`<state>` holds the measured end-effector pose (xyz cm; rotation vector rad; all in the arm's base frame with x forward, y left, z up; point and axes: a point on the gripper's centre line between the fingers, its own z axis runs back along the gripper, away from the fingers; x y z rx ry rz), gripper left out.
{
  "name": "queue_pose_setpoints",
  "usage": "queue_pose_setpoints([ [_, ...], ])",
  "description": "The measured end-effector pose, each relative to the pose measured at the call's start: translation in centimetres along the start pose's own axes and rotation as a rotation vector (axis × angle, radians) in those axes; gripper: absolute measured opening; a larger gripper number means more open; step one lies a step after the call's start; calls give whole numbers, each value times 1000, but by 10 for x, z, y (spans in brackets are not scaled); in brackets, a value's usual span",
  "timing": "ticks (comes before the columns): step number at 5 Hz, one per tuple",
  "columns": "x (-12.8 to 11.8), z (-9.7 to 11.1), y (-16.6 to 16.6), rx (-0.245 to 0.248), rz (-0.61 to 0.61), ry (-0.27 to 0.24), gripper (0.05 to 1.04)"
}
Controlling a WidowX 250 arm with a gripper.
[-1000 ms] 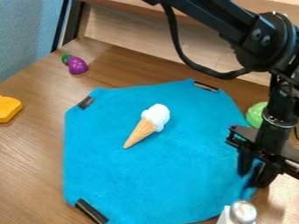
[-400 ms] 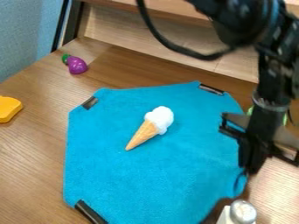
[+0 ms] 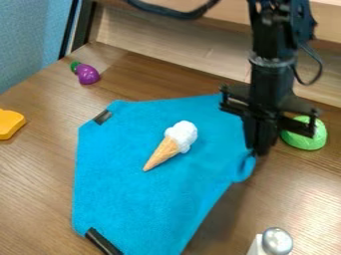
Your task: Fold the cloth from right to left
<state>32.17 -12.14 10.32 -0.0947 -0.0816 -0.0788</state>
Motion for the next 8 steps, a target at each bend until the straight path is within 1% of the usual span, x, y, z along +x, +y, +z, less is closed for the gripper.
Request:
queue_pose_setpoints([
  [1, 1, 12, 31, 19, 14, 26, 67],
  [2, -1, 30, 71, 39, 40, 25, 67],
  [3, -4, 42, 99, 51, 80, 17, 67],
  [4, -8, 47, 126, 55, 113, 17, 67],
  [5, -12, 48, 147, 59, 130, 21, 67],
  [6, -15, 41, 173, 89, 145, 43, 67],
  [7, -19, 19, 194, 80, 165, 92, 67],
  [8, -19, -7, 207, 59, 158, 123, 67],
])
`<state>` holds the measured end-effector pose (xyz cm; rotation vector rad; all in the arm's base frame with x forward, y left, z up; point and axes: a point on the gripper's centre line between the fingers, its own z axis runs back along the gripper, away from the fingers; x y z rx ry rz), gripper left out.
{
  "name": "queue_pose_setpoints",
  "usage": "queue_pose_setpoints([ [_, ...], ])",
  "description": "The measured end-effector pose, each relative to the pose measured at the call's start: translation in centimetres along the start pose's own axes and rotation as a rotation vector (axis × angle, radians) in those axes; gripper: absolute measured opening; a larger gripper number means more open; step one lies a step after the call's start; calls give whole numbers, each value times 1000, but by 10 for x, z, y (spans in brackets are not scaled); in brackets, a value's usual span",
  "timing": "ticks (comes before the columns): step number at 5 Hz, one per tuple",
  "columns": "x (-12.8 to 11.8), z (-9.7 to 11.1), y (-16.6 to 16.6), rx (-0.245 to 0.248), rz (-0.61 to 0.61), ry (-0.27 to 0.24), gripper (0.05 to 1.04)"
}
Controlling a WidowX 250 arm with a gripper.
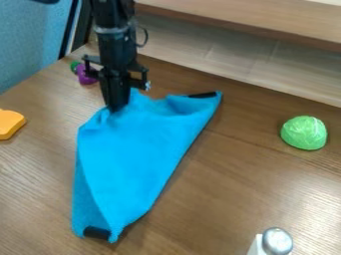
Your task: Fold the cloth from right to left
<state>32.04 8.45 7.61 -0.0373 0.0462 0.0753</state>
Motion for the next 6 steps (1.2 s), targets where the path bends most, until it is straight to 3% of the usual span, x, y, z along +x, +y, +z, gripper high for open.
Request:
queue_pose_setpoints([
  [1, 7, -16, 2, -9, -18, -21, 85],
  [2, 6, -24, -1, -26, -26, -33, 245],
  [3, 7, -26, -11, -40, -38, -34, 518],
  [4, 7, -9, -25, -67, -46, -78, 826],
  [5, 4, 19, -32, -78, -43, -160, 1008],
  [6, -2, 36, -41, -73, -46, -170, 1005],
])
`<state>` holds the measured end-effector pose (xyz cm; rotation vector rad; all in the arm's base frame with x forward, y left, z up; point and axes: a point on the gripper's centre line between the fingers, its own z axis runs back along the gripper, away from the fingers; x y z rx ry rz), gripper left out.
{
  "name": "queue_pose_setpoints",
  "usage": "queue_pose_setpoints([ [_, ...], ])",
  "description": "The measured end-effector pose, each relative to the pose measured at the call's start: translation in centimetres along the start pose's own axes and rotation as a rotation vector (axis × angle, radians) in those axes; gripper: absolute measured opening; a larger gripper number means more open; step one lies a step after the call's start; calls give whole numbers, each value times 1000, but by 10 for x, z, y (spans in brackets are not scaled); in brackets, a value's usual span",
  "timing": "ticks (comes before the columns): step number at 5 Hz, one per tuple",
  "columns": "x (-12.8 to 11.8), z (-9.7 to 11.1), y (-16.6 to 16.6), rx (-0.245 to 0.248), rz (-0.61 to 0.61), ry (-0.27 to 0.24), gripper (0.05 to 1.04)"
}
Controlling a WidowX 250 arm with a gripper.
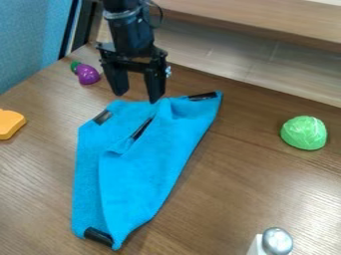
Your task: Fold the cloth from right to left
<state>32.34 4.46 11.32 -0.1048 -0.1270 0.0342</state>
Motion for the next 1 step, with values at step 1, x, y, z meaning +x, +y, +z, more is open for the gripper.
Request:
queue_pose_setpoints([
  [1, 3, 13, -12, 6, -6, 7, 1000],
])
